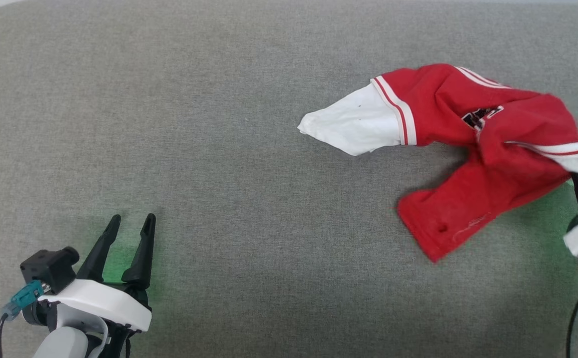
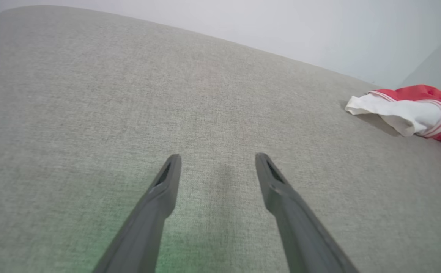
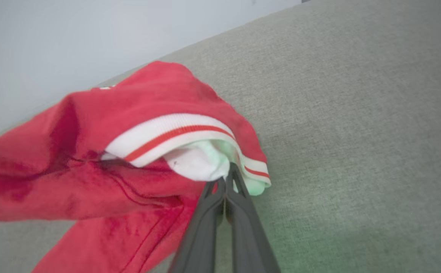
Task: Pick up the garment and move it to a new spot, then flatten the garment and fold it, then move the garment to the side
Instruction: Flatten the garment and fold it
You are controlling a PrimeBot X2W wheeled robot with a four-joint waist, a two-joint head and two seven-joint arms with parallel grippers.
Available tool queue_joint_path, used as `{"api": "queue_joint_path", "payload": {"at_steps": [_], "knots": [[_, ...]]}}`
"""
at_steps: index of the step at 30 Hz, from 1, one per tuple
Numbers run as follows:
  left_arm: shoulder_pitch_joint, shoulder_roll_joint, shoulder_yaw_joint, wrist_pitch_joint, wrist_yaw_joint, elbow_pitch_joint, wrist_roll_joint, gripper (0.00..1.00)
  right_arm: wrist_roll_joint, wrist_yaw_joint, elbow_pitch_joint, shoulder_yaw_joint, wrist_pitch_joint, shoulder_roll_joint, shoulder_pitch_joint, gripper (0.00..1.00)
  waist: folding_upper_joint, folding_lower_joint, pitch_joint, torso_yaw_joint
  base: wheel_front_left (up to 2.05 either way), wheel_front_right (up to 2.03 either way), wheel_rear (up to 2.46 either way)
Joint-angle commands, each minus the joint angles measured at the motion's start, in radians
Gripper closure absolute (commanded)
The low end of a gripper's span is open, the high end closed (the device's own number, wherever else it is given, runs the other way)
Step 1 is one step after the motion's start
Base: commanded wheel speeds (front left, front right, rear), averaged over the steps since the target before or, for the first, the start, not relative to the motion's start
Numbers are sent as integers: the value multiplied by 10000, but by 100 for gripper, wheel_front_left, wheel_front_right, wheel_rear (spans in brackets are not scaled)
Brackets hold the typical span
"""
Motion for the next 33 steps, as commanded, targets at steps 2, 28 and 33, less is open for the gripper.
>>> {"api": "queue_joint_path", "payload": {"at_steps": [2, 28, 33], "knots": [[-178, 60, -63, -19, -19, 41, -36, 0, -740, -3, 382, -454, -149, 474, -659, 100, 0, 0, 78, -11, 0, 0, 0], [-434, 323, -447, -19, -18, -156, -187, 0, -1346, -5, -2699, 2086, 3977, -2477, -582, 0, 0, 0, 706, -535, 0, 0, 0], [-492, 446, -430, -19, -9, -166, -346, 0, -1551, -5, -2359, 2089, 3789, -2237, -718, 34, 0, 0, 902, -431, 0, 0, 0]]}}
